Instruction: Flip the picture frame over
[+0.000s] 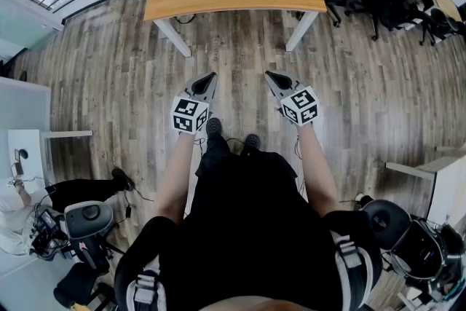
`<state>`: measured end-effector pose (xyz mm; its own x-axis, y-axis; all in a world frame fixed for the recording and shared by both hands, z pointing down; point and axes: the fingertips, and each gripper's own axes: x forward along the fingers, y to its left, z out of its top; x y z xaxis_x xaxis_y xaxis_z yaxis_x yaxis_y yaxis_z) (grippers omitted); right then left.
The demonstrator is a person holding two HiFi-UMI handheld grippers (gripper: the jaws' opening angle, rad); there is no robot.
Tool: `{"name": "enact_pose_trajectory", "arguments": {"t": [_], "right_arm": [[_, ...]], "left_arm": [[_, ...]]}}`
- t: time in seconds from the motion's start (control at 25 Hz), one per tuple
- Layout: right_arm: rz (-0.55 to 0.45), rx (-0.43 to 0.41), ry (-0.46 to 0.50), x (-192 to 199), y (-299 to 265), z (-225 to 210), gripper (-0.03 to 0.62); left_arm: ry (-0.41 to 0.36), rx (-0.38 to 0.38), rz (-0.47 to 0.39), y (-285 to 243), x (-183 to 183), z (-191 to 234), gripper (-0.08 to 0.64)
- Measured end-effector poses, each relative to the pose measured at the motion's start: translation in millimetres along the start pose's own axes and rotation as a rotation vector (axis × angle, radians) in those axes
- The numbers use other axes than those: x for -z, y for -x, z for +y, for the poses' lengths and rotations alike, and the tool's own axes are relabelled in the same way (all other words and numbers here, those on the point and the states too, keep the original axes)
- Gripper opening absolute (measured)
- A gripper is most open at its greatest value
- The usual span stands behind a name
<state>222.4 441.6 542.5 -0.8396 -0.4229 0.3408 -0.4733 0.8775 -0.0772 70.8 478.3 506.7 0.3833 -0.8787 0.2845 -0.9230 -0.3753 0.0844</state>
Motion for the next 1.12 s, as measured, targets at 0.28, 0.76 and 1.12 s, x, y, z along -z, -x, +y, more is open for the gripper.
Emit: {"name": "enact_pose_trajectory", "arguments": {"t": [0.28, 0.76, 1.12], "right_arm": [[0.001, 0.004, -0.019, 2, 1, 1, 0.007], [0.029, 0.001, -0.05, 9, -15, -2, 0.008], [0.03, 0.046, -0.068, -4, -52, -8, 0.008]], "left_arm": [[0.008, -0.009, -0.021, 7, -6, 6, 0.019], [0.081, -0.006, -0.025, 5, 4, 24, 0.02], [0.075, 0.026, -0.024, -5, -2, 64, 0.019]]}}
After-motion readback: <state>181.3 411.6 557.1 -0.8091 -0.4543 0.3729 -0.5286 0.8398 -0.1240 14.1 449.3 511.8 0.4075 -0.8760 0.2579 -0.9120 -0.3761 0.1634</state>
